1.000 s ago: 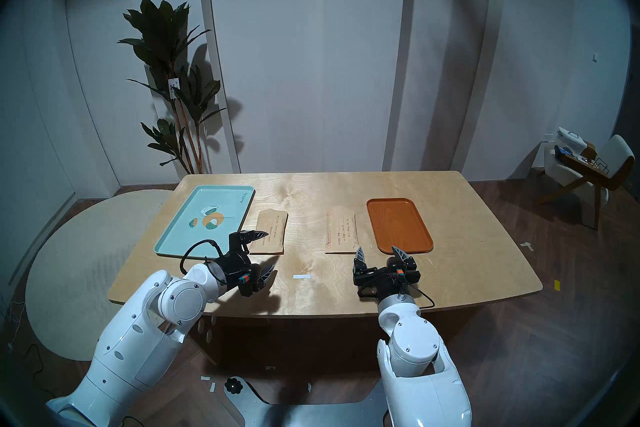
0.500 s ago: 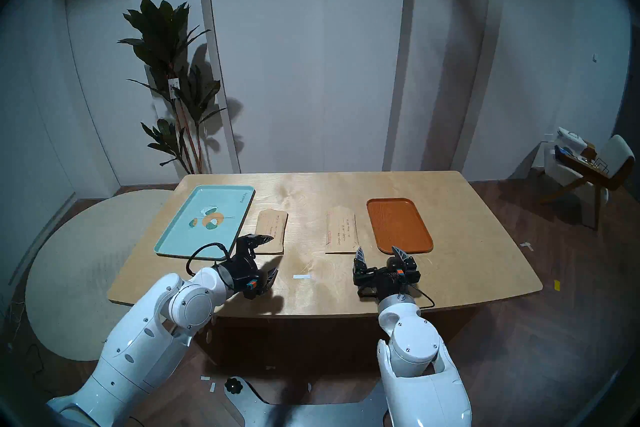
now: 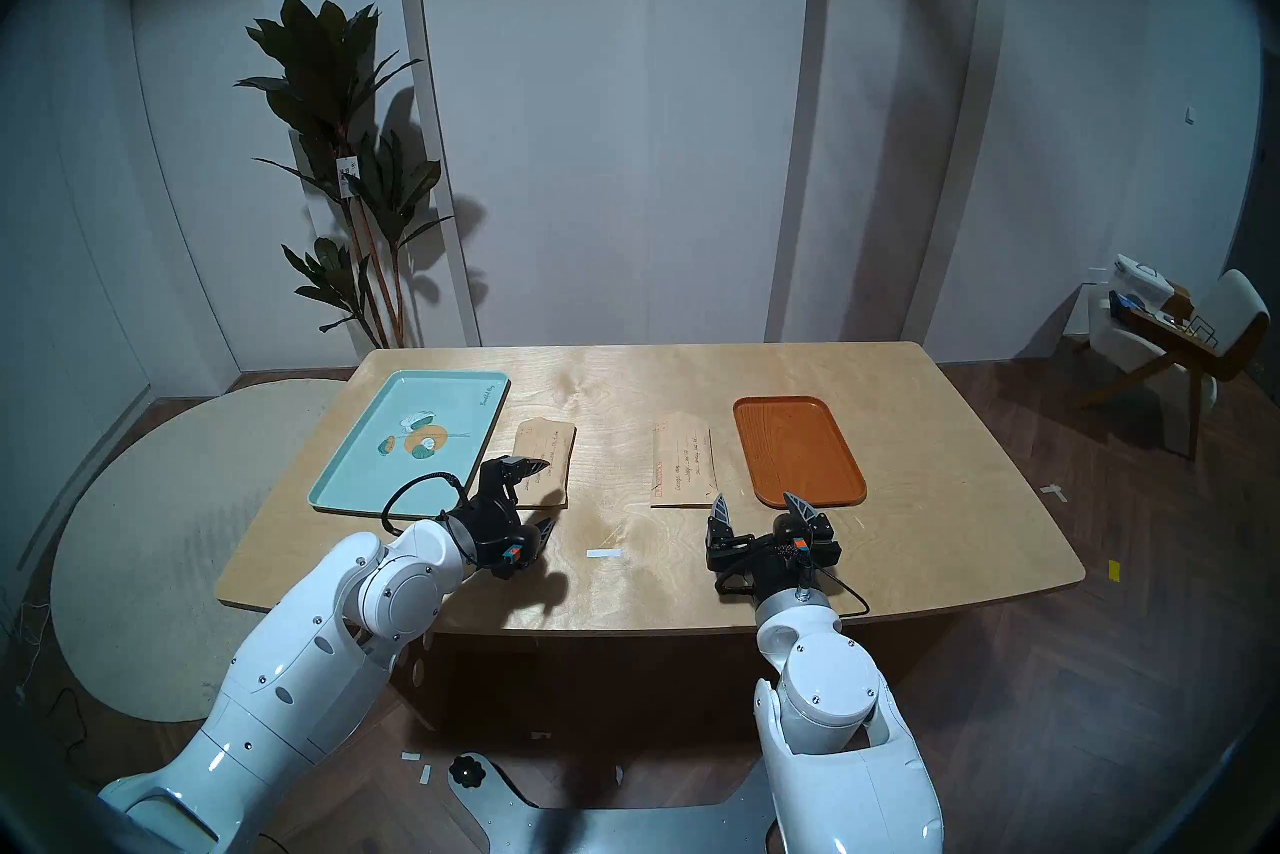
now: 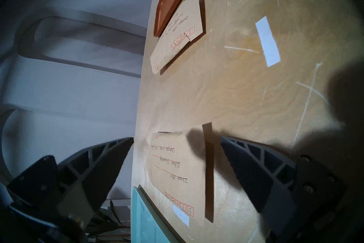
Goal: Sort the mail into the trays, one tray per recipient
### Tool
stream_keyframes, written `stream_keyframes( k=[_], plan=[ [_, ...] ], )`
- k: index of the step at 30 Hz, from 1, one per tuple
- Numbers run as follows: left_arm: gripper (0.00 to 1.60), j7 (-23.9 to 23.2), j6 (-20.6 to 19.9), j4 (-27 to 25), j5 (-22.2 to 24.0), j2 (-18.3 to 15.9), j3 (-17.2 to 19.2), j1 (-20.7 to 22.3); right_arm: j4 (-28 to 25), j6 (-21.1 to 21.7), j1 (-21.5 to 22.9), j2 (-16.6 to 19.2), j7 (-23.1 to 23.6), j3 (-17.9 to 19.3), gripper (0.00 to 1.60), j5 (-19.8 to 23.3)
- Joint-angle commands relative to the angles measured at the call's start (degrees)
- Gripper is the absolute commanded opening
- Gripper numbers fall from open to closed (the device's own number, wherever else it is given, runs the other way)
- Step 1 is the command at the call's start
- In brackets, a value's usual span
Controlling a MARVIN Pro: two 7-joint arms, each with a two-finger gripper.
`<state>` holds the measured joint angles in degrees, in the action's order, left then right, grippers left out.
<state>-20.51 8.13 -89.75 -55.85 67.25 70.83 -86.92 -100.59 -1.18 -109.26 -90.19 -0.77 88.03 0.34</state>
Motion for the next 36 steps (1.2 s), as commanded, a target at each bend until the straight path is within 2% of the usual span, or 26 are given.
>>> stream_keyframes(
  k=[1, 7, 11, 12, 13, 18, 21, 29, 36],
  plan=[
    [1.60, 0.50, 0.61, 4.58, -0.92, 0.02, 0.65, 4.79, -1.35, -0.18, 0.13, -0.01, 0.00, -0.01, 1.60, -0.01],
    [1.60, 0.27, 1.94, 6.99, -0.45, 0.36, 0.96, 7.08, -1.37, -0.17, 0.12, -0.01, 0.00, -0.01, 1.60, -0.01],
    [1.60, -0.87, 4.72, 8.51, 1.86, 0.27, 1.61, 8.45, -1.38, -0.16, 0.11, -0.01, 0.00, -0.01, 1.60, -0.01],
    [0.95, -0.87, 6.24, 8.73, 3.07, 0.15, 1.95, 8.61, -1.37, -0.16, 0.12, -0.01, 0.00, -0.01, 1.60, -0.01],
    [0.00, -1.38, 6.68, 8.78, 3.60, 0.15, 2.17, 8.76, -1.37, -0.16, 0.12, -0.01, 0.00, -0.01, 1.60, -0.01],
    [0.00, -1.50, 8.79, 8.97, 4.32, -0.20, 2.57, 9.21, -1.34, -0.18, 0.13, -0.01, 0.00, -0.01, 1.60, -0.01],
    [0.00, -0.06, 9.17, 9.21, 3.54, -0.33, 2.86, 9.48, -1.32, -0.19, 0.14, -0.01, 0.00, -0.01, 1.60, -0.01],
    [0.00, 8.20, 7.91, 10.04, 0.10, 0.64, 4.58, 11.46, -1.18, -0.25, 0.22, -0.01, 0.00, -0.01, 1.60, -0.01],
    [0.00, 11.98, 7.52, 11.22, -1.96, 1.60, 5.40, 15.79, -1.08, -0.28, 0.28, -0.01, 0.00, -0.01, 1.60, -0.01]
  ],
)
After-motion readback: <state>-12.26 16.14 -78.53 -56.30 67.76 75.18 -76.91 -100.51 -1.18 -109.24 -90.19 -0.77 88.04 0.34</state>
